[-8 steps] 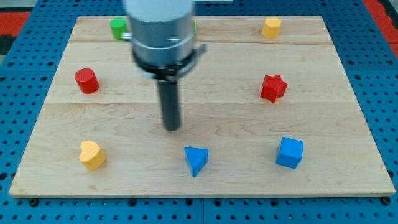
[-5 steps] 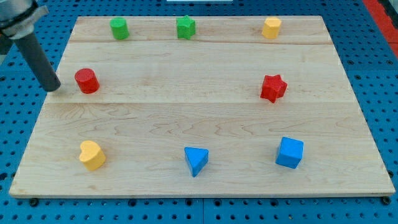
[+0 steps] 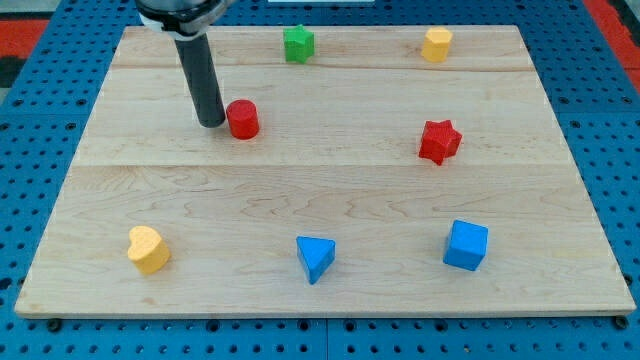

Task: Push the green circle and the red circle towards the center

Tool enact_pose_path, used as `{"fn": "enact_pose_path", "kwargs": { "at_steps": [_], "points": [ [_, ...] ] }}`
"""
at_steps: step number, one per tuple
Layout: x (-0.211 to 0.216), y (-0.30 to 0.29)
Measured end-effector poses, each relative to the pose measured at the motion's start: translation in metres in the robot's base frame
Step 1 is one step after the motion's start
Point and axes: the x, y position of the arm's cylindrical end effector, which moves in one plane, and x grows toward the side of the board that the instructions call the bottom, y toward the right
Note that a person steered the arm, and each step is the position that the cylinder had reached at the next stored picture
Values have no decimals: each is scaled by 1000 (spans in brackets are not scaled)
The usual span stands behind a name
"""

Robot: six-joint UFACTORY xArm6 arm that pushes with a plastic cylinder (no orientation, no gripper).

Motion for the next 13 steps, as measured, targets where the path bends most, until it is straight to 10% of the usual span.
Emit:
{"fn": "enact_pose_path", "kwargs": {
  "at_steps": [2,4,13],
  "points": [
    [-87,-105],
    [-160,-73],
    [-44,41]
  ]
}}
